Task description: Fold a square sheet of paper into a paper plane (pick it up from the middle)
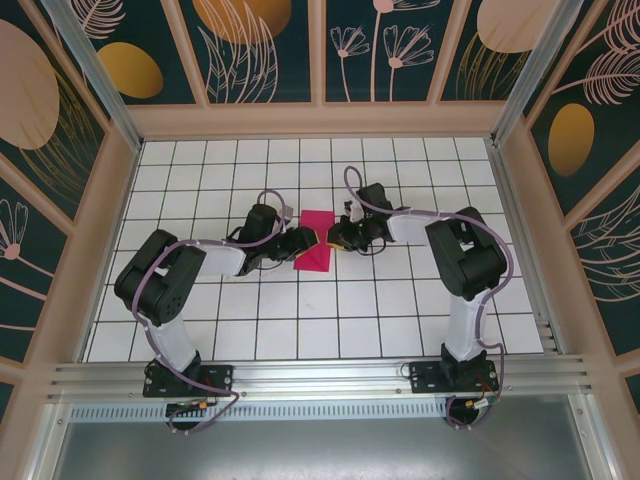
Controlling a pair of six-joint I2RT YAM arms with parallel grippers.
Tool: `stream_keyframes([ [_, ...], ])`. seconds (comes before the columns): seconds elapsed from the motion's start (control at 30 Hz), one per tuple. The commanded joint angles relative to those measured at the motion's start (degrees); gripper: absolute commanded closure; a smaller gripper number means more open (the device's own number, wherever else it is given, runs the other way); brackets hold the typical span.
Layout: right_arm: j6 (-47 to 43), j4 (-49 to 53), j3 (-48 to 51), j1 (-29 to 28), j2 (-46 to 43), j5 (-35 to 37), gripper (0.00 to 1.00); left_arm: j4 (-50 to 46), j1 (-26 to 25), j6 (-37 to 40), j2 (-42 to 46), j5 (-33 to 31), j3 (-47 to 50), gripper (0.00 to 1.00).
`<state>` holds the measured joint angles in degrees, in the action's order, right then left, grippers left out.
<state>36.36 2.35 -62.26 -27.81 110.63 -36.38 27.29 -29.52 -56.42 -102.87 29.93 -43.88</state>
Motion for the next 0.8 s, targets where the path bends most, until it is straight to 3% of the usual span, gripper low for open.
stream_keyframes([
  [0.0, -0.6, -1.4, 0.9, 0.0, -4.6, -1.7, 0.82, 2.3, 0.1, -1.1, -1.4, -1.2, -1.0, 0.58],
  [0.37, -3.0, -4.6, 3.5, -0.7, -5.6, -5.1, 0.70, 0.6, 0.1, -0.8, -2.1, -2.2, -1.9, 0.75],
  [0.77, -3.6, -4.9, 1.2, -1.3, -1.8, -6.5, 0.73, 0.7, 0.1, -1.0, -2.4, -2.1, -2.0, 0.79],
])
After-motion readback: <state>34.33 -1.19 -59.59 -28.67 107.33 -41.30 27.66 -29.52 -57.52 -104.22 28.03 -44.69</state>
